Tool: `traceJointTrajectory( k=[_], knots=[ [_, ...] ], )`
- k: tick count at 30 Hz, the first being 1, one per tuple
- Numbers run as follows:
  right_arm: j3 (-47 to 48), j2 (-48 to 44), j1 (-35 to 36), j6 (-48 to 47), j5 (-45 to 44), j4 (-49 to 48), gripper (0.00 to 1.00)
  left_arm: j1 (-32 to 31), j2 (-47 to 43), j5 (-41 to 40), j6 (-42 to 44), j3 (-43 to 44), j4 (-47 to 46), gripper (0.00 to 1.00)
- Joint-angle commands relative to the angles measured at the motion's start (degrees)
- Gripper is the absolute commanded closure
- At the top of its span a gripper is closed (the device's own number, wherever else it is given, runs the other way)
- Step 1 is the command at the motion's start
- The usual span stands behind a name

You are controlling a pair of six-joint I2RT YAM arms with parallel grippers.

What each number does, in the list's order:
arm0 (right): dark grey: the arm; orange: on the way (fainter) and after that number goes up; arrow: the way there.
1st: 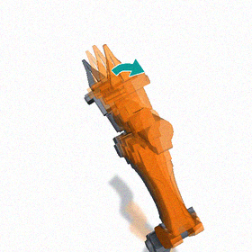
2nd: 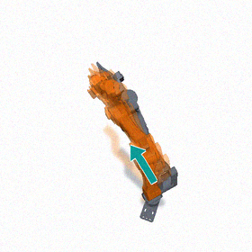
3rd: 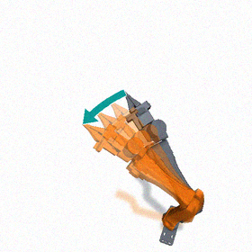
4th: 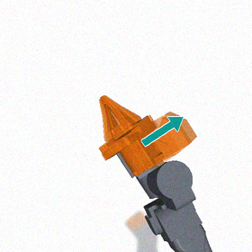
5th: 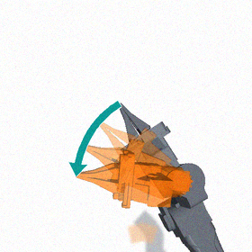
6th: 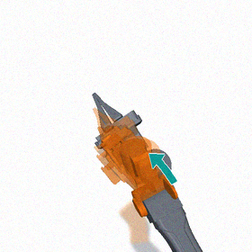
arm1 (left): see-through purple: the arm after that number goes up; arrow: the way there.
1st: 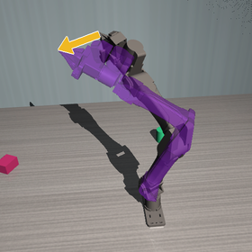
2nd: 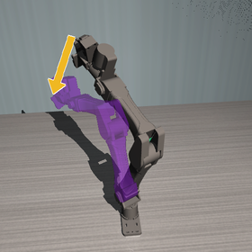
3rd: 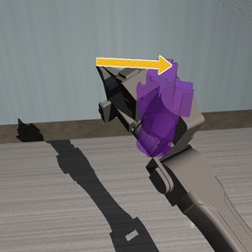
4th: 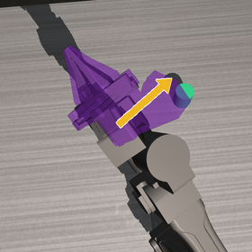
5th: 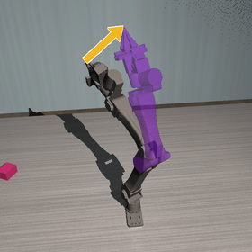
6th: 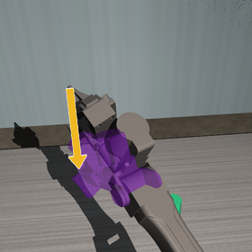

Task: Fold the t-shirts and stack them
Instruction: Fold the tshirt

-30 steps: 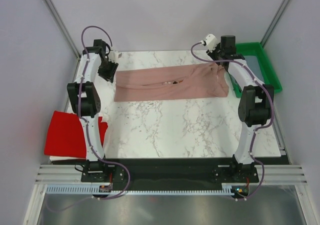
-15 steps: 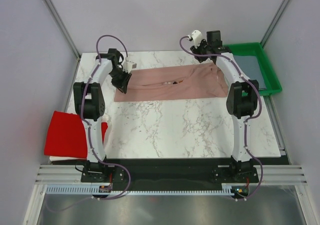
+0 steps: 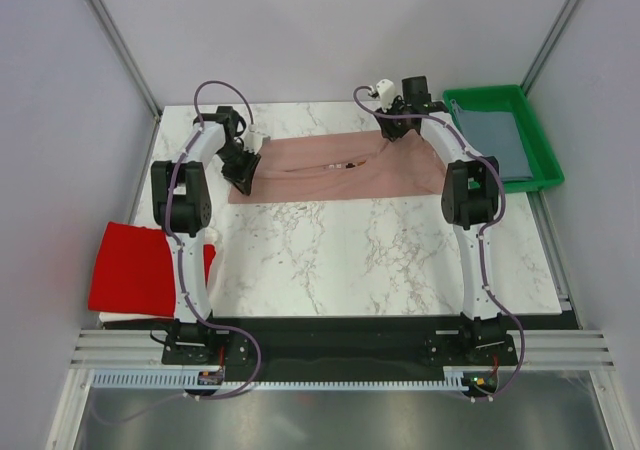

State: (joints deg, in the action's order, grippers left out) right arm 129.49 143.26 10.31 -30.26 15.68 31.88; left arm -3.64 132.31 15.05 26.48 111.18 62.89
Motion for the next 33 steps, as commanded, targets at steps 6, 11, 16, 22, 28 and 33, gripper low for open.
traceJointTrajectory(
  k=[6, 11, 16, 22, 28, 33],
  knots=[
    [4.1, 2.5, 0.4, 3.0, 1.3, -0.6, 0.55, -0.1, -0.1, -1.2, -1.1, 1.1, -0.4, 0.71],
    [3.6, 2.5, 0.8, 3.4, 1.0, -0.6, 0.55, -0.1, -0.1, -1.5, -1.0, 1.2, -0.4, 0.71],
    [3.2, 2.5, 0.7, 3.3, 0.5, -0.5, 0.55, -0.1, 0.0, -1.7, -1.0, 1.6, -0.4, 0.71],
    [2.2, 2.7, 0.8, 3.6, -0.6, 0.0, 0.57, -0.1, -0.1, -2.1, -0.9, 1.6, -0.4, 0.71],
    [2.3, 3.3, 0.7, 4.0, -0.9, 0.0, 0.60, -0.1, -0.5, -2.5, -1.0, 1.4, -0.4, 0.72],
    [2.6, 3.8, 0.9, 4.4, -0.8, 0.0, 0.61, -0.1, -0.7, -2.8, -0.8, 1.3, -0.4, 0.72]
  ],
)
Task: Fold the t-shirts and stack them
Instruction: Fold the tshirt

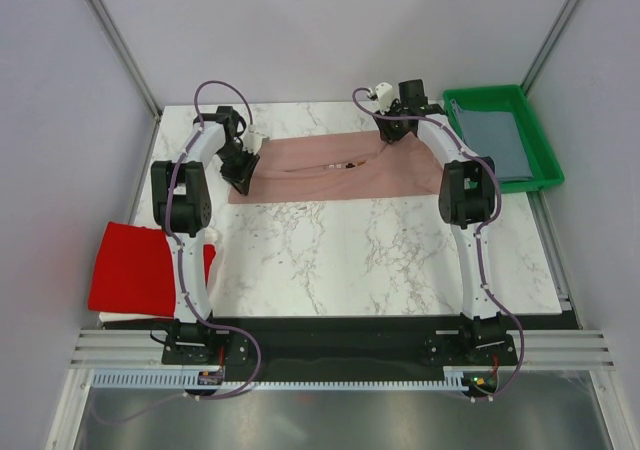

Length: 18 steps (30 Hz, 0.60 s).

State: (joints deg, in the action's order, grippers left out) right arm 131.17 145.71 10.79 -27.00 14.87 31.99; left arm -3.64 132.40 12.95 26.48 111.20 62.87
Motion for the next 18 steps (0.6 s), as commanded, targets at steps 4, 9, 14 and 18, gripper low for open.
traceJointTrajectory(
  k=[4, 9, 14, 18],
  knots=[
    [0.7, 1.7, 0.3, 1.6, 0.0, 0.0, 0.61, -0.1, -0.9, -1.0, -0.9, 1.1, -0.4, 0.72],
    [1.2, 2.5, 0.5, 1.7, 0.0, -0.1, 0.70, -0.1, -1.2, -1.2, -0.8, 1.0, -0.4, 0.72],
    [1.7, 2.5, 0.6, 1.7, 0.9, 0.1, 0.87, -0.1, -1.1, -1.4, -0.6, 0.9, -0.5, 0.72],
    [1.7, 0.6, 0.8, 1.5, 2.5, 0.0, 0.96, -0.1, -1.0, -1.4, -0.6, 0.8, -0.5, 0.72]
  ],
)
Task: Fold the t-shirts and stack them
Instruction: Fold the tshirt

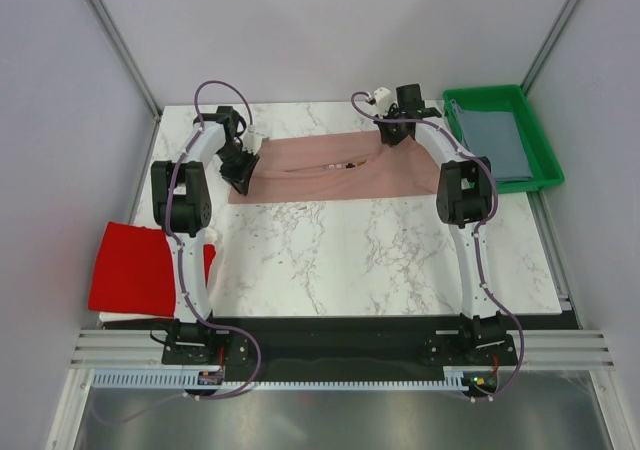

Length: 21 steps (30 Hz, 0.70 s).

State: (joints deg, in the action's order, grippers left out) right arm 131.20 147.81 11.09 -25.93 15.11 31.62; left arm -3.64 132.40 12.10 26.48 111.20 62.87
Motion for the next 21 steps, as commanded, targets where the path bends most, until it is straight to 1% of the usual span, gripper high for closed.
traceJointTrajectory(
  k=[1, 7, 21],
  knots=[
    [1.8, -2.3, 0.6, 0.4, 2.5, 0.4, 0.97, -0.1, -1.0, -0.5, -0.6, 0.8, -0.6, 0.72],
    [3.4, -3.4, 1.1, 1.1, 4.1, -0.1, 0.98, -0.1, -0.6, -0.1, -0.7, 0.9, -0.5, 0.72],
    [5.3, -3.7, 2.5, 2.3, 4.0, -2.1, 0.96, -0.2, -0.9, -0.7, -0.7, 1.0, -0.6, 0.72]
  ],
)
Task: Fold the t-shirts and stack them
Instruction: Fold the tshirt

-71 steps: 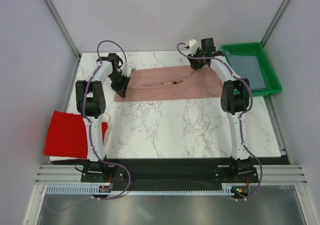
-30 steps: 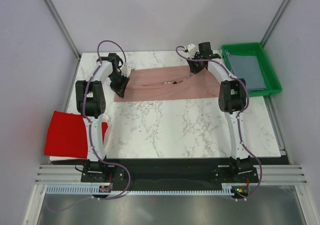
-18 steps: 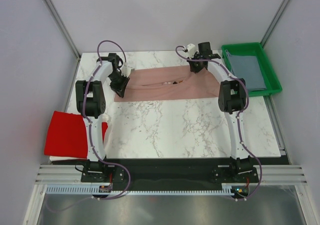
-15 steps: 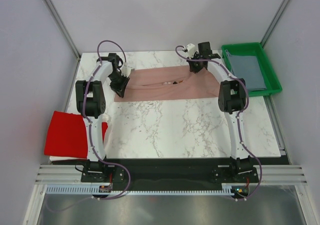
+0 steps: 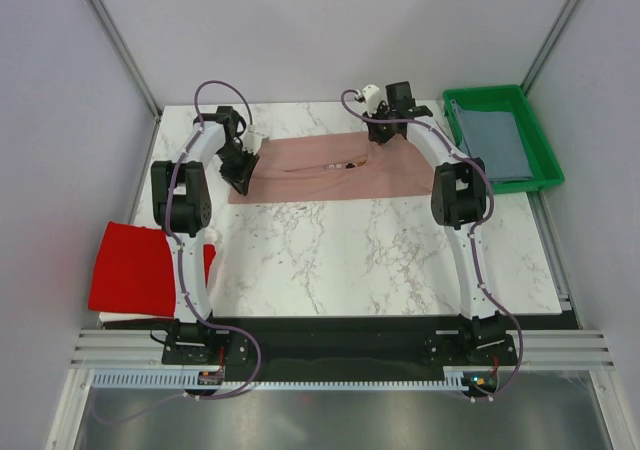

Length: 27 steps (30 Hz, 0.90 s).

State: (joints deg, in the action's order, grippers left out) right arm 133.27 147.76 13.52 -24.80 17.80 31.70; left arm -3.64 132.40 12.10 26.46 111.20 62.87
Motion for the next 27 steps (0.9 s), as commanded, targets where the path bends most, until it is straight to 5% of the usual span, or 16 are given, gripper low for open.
traceJointTrajectory(
  k=[1, 8, 14, 21, 27],
  knots=[
    [3.6, -3.4, 0.0, 1.2, 1.2, -2.7, 0.97, -0.3, -1.1, -0.9, -0.7, 1.0, -0.6, 0.72],
    [5.6, -2.0, 0.1, 2.6, 0.2, -4.9, 0.85, -0.2, -1.7, -2.0, -0.5, 1.0, -0.7, 0.72],
    [7.6, -5.3, 0.8, 6.0, -1.7, -6.6, 0.61, -0.2, -4.4, -4.4, 0.8, 1.0, -1.3, 0.70],
    [-5.2, -16.2, 0.8, 4.9, -0.5, -8.8, 0.53, -0.1, -14.2, 1.3, 21.3, -5.2, -2.7, 0.57],
    [-15.0, -23.0, 0.8, 5.1, -0.6, -10.5, 0.51, -0.8, -13.5, -2.6, 32.0, -7.8, -2.6, 0.55]
  ],
)
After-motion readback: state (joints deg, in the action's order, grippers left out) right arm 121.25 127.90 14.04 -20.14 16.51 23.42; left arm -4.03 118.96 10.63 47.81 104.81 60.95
